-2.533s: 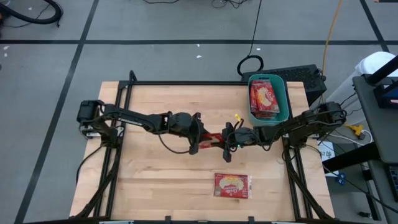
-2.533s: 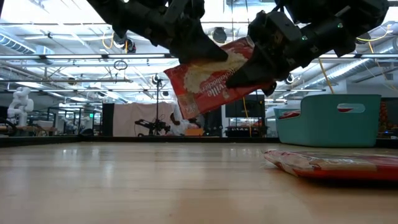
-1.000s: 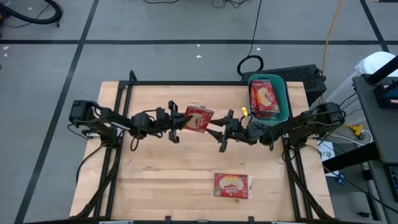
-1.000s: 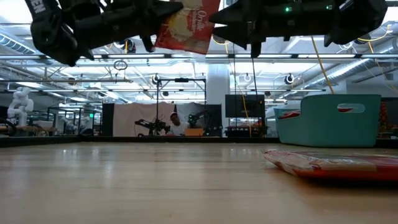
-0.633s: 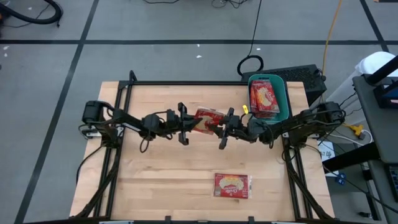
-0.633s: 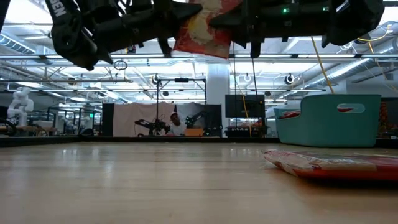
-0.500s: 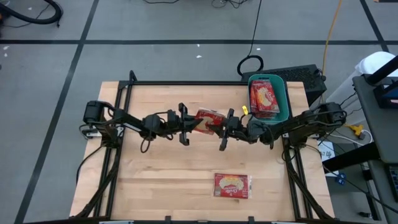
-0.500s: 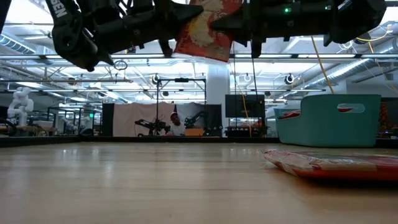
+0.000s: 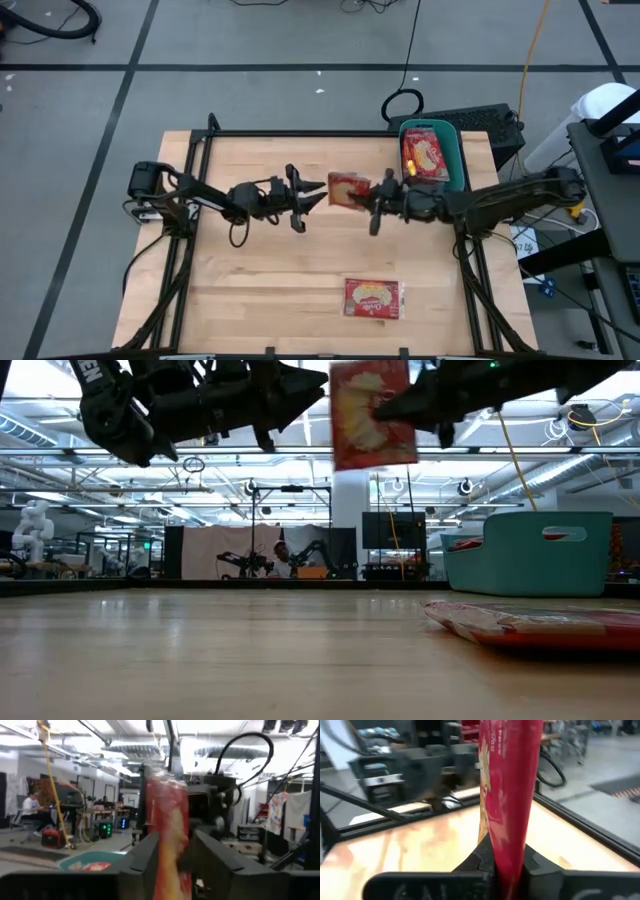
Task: Sort popcorn bags into baskets
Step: Put the red popcorn bag into the green bin
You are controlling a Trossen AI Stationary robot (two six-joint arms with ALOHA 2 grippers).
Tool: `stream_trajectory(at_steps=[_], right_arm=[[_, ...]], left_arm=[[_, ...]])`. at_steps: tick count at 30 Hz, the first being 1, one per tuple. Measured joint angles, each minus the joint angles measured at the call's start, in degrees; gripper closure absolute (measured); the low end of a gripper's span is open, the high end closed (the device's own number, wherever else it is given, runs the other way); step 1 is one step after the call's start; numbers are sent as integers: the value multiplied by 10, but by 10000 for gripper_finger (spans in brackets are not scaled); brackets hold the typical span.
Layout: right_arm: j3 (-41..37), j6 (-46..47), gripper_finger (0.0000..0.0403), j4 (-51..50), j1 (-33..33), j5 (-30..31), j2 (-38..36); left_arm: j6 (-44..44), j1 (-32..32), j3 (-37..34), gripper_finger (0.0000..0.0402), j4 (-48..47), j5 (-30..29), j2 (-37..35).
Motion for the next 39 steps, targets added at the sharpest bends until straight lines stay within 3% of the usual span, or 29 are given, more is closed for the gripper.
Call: stream_trajectory(at_steps=[5,7,12,16,22,30,39], right_arm=[[0,38,390,-172,-57,-6,-125],[0,48,383,-230,-100,-35,-178],[9,65,379,-374,-226,-123,-290],[44,62,385,-507,-319,-155,-329],[78,37,386,-584,-426,-256,-321],[87,8,386,-586,-575,-419,-268],[87,-32,387,-616,-697,-466,-201]], left_arm=[[1,0,0,216,-91,-19,-31],[9,2,0,203,-126,-29,-39],[2,10,0,194,-168,-32,-52],[-2,12,0,206,-174,-32,-52],[-15,11,0,227,-177,-25,-52],[-20,11,0,246,-177,10,-52],[-23,11,-1,249,-178,15,-52]])
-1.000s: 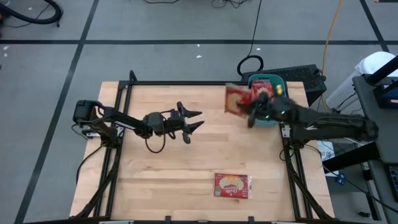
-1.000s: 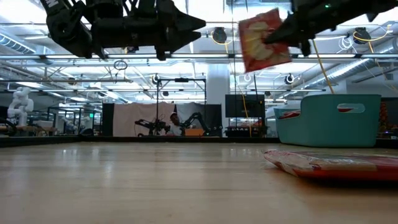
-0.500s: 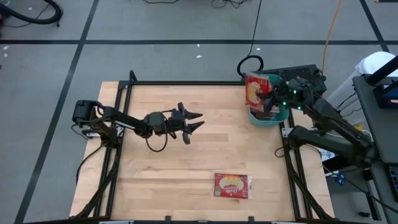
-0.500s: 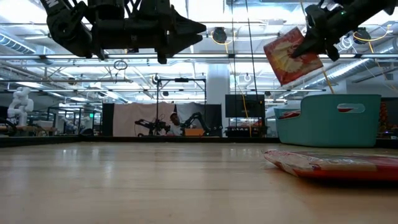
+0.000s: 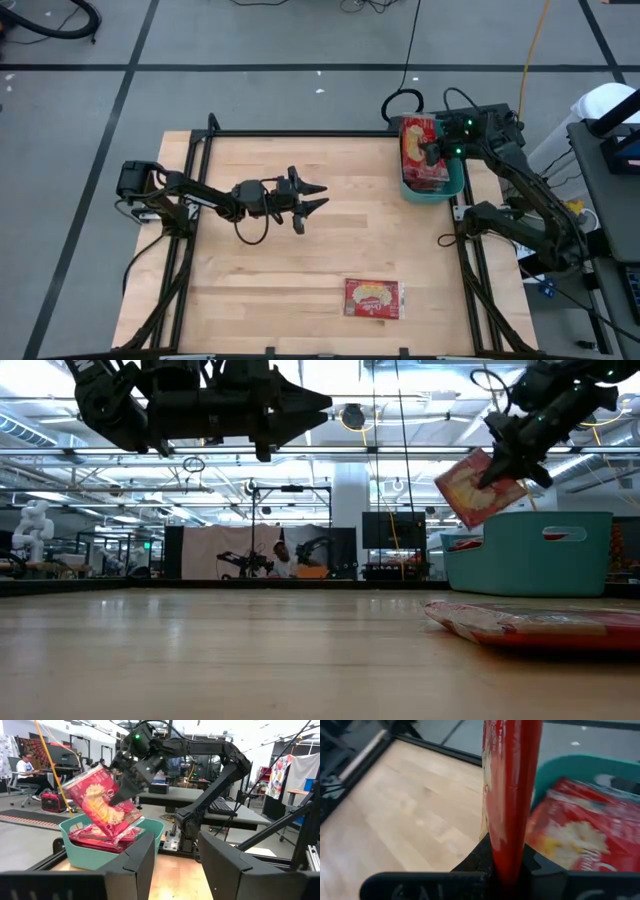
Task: Sort popcorn bags into baskets
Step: Put the red popcorn bag into the green bin
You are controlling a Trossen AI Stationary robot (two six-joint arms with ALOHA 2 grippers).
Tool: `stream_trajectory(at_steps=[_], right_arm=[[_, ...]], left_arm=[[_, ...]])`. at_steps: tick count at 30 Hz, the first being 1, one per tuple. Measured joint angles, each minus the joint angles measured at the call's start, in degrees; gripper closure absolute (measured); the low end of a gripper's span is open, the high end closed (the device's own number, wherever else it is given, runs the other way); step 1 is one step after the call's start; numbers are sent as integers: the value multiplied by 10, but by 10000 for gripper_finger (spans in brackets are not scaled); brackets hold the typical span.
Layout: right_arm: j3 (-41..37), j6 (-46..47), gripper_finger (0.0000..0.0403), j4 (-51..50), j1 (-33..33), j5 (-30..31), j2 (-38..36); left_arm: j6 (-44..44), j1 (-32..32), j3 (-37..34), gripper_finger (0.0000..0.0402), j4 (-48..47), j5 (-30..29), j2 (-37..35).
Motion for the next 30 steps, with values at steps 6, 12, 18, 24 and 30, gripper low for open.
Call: stream_trajectory(at_steps=[6,12,18,24,30], right_arm=[[0,-37,387,-24,-65,-27,24],[0,-36,387,-18,-83,-69,24],[1,-7,376,-5,-80,-74,18],[44,-17,387,-94,-45,6,-8],[46,8,390,-171,-8,147,-18]], left_arm=[[2,0,0,250,-8,0,0],[6,0,0,250,-17,0,0],[6,0,0,250,-17,0,0],[10,2,0,250,-17,3,0],[10,2,0,250,-17,3,0]])
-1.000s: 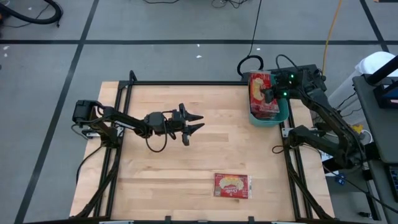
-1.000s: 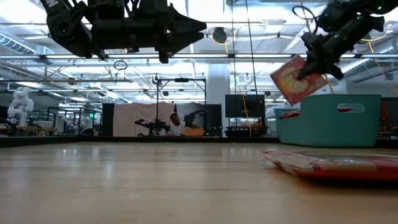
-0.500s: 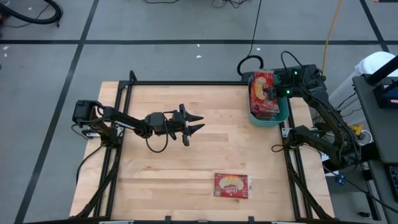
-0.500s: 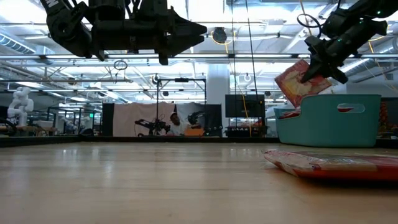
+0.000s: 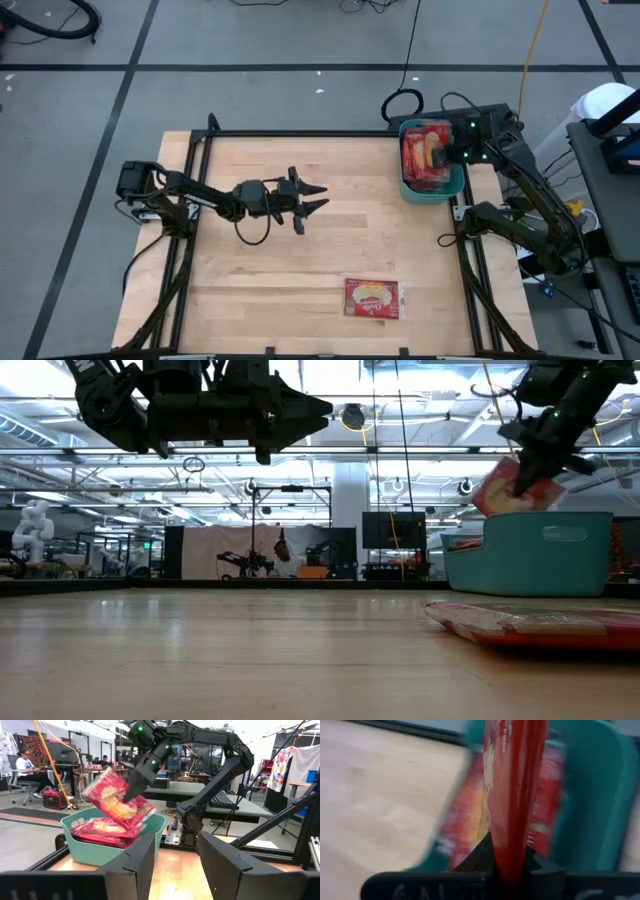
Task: Sort popcorn bags into baskets
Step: Put the red popcorn bag into the green bin
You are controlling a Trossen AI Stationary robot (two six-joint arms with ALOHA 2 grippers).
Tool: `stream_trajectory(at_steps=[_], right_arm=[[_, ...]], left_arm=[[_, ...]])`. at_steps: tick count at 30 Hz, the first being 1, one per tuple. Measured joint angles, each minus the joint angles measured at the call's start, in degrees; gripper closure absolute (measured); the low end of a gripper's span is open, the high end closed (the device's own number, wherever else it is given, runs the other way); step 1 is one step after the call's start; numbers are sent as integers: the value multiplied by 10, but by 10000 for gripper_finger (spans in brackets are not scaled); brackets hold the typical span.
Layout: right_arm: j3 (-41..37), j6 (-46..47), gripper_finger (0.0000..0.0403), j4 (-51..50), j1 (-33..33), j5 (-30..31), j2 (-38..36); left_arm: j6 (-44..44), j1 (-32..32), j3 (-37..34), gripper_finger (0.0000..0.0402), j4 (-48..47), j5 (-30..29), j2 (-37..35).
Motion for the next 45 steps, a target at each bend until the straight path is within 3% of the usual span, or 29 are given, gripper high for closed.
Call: stream_trajectory(at_steps=[3,22,31,41,45], right_arm=[[-5,20,382,-11,6,72,-4],[-37,59,256,16,9,182,5],[-136,80,238,126,36,175,5],[-130,66,238,174,37,201,-43],[-124,77,238,174,50,167,-83]], left_arm=[[0,0,0,250,0,1,0],[-6,-1,0,250,0,17,0],[-6,-1,0,250,0,16,0],[-5,3,0,250,1,16,0],[1,6,0,250,-1,16,0]])
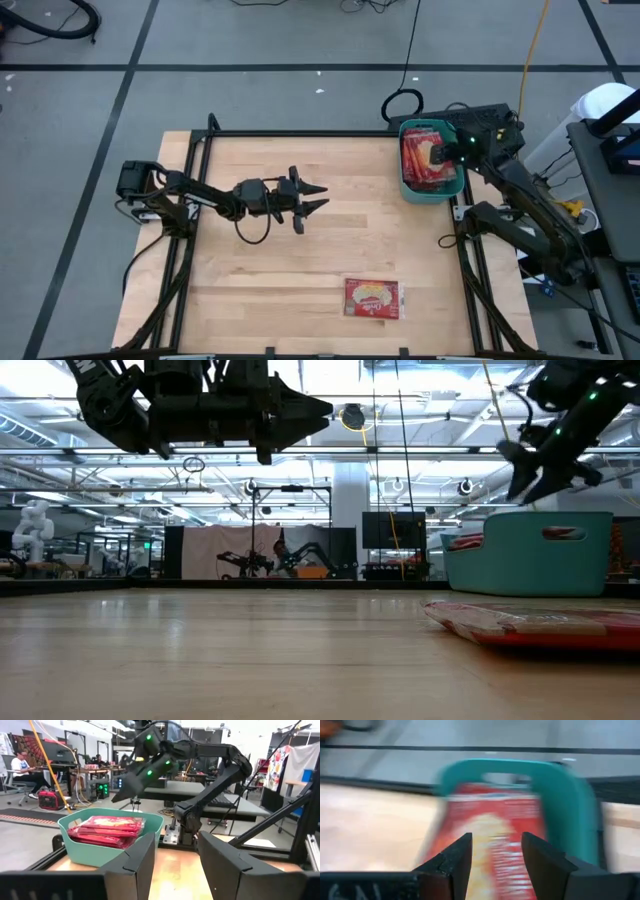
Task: Sort popcorn bags into baskets
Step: Put the red popcorn bag into the green bin
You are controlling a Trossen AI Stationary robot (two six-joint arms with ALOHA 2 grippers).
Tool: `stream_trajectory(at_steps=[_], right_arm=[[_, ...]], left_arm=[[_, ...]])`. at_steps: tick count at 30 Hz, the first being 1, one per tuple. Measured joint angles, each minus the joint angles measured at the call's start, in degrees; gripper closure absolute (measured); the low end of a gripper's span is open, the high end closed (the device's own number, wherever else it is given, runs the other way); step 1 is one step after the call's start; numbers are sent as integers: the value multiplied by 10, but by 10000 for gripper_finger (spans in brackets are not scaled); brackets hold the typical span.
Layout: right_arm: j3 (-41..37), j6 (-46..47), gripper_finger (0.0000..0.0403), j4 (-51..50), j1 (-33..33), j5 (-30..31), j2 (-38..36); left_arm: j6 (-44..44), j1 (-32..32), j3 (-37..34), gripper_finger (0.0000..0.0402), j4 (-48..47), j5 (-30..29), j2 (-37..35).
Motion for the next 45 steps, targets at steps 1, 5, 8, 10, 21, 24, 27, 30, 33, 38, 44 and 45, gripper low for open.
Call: stream_trajectory(at_steps=[1,5,8,10,21,24,27,30,33,38,44,45], right_arm=[[0,7,238,0,10,-23,-12],[-1,29,238,10,75,-122,-57],[-21,66,238,76,156,-163,-99],[-48,90,238,126,218,-157,-121],[-223,103,238,485,539,45,-77],[-225,72,238,503,608,127,-34],[-225,40,238,544,668,185,20],[-225,8,238,622,716,217,82],[-225,-23,238,702,750,218,147],[-214,-48,238,748,799,249,228],[-180,-48,238,754,840,268,291],[-178,-49,238,754,847,280,297]], left_arm=[[6,0,0,250,-3,0,0],[22,-6,0,250,-25,25,0],[28,-26,13,250,-76,57,0],[47,-50,33,250,-142,59,0],[71,-167,109,250,-353,11,6],[40,-177,109,249,-365,-3,6],[34,-187,109,249,-368,-27,6],[32,-194,113,249,-349,-46,29],[31,-196,127,249,-317,-51,66],[27,-197,166,249,-301,-46,128],[28,-201,207,250,-306,-27,206],[27,-200,217,250,-306,-24,223]])
